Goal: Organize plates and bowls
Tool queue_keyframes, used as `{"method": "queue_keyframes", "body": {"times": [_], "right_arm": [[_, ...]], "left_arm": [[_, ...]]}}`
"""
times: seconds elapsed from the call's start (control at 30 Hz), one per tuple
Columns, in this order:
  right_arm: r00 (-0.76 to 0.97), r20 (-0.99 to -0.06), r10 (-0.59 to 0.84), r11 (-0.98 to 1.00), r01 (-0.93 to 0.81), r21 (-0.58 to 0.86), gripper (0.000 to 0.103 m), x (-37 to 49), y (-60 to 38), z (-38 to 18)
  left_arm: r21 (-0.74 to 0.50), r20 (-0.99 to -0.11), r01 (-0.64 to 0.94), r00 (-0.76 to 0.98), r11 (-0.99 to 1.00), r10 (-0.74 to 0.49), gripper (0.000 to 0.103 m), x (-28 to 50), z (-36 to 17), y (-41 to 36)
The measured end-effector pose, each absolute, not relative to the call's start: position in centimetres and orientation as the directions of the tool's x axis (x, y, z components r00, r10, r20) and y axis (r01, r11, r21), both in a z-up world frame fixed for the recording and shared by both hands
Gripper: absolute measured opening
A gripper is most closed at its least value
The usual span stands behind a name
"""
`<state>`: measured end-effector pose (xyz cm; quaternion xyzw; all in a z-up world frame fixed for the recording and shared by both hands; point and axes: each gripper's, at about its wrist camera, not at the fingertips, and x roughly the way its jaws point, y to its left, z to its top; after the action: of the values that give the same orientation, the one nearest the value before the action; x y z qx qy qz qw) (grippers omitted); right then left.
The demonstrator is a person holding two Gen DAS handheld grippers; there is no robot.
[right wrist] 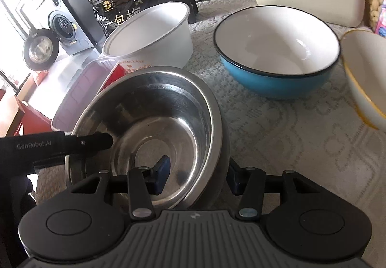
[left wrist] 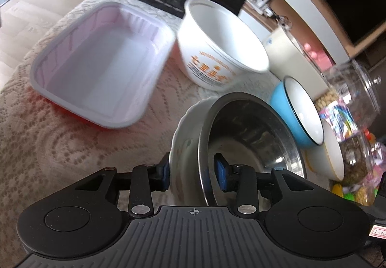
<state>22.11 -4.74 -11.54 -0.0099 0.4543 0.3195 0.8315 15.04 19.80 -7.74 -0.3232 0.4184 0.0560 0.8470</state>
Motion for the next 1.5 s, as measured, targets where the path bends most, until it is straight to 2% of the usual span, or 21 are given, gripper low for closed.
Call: {"method": "queue_keyframes", "body": {"times": [0.33, 0.67, 0.83, 1.0, 1.07, 1.13, 1.2, 1.37, 1.47, 1.5], "right_arm": [[0.397, -0.762, 0.511, 0.812, -0.513, 0.277, 0.050, 20.7, -8.0, -11.8], [0.414, -0.750, 0.516, 0.809, -0.525, 0.266, 0.051, 20.1, -8.4, -11.9], [0.442, -0.722, 0.532, 0.803, -0.532, 0.266, 0.051, 20.2, -8.9, -11.9], [0.571, -0.634, 0.522, 0.818, -0.545, 0.182, 0.051, 19.2, -11.3, -10.0], [0.619, -0.580, 0.530, 0.822, -0.542, 0.174, 0.055, 19.2, -13.0, -8.9], [0.680, -0.523, 0.515, 0.844, -0.508, 0.171, 0.067, 19.4, -15.1, -7.8], [0.729, -0.488, 0.479, 0.873, -0.453, 0.180, 0.068, 20.3, -17.2, -6.9], [0.767, -0.507, 0.395, 0.919, -0.342, 0.198, 0.068, 24.9, -22.4, -5.5], [0.766, -0.552, 0.329, 0.944, -0.275, 0.181, 0.067, 28.8, -24.7, -5.8], [0.760, -0.568, 0.316, 0.949, -0.258, 0.182, 0.063, 29.9, -25.3, -6.2]], "left_arm": [[-0.475, -0.754, -0.320, 0.628, 0.820, -0.192, 0.041, 15.7, -7.8, 17.7], [-0.441, -0.766, -0.342, 0.625, 0.830, -0.149, 0.039, 15.8, -7.7, 17.3], [-0.401, -0.726, -0.388, 0.688, 0.830, -0.029, 0.040, 14.8, -5.5, 17.2], [-0.344, -0.619, -0.413, 0.775, 0.843, 0.127, 0.040, 13.6, -1.2, 15.7], [-0.372, -0.572, -0.366, 0.814, 0.853, 0.101, 0.040, 14.1, 0.2, 14.0], [-0.405, -0.533, -0.293, 0.845, 0.866, 0.036, 0.040, 15.3, 1.2, 11.8], [-0.423, -0.534, -0.230, 0.845, 0.876, -0.036, 0.040, 17.4, 1.4, 9.2], [-0.478, -0.606, -0.134, 0.766, 0.868, -0.215, 0.040, 23.3, -0.6, 2.6], [-0.479, -0.641, -0.138, 0.730, 0.867, -0.239, 0.040, 25.7, -2.1, 0.3], [-0.474, -0.655, -0.150, 0.718, 0.867, -0.234, 0.040, 26.5, -2.7, -0.4]]}}
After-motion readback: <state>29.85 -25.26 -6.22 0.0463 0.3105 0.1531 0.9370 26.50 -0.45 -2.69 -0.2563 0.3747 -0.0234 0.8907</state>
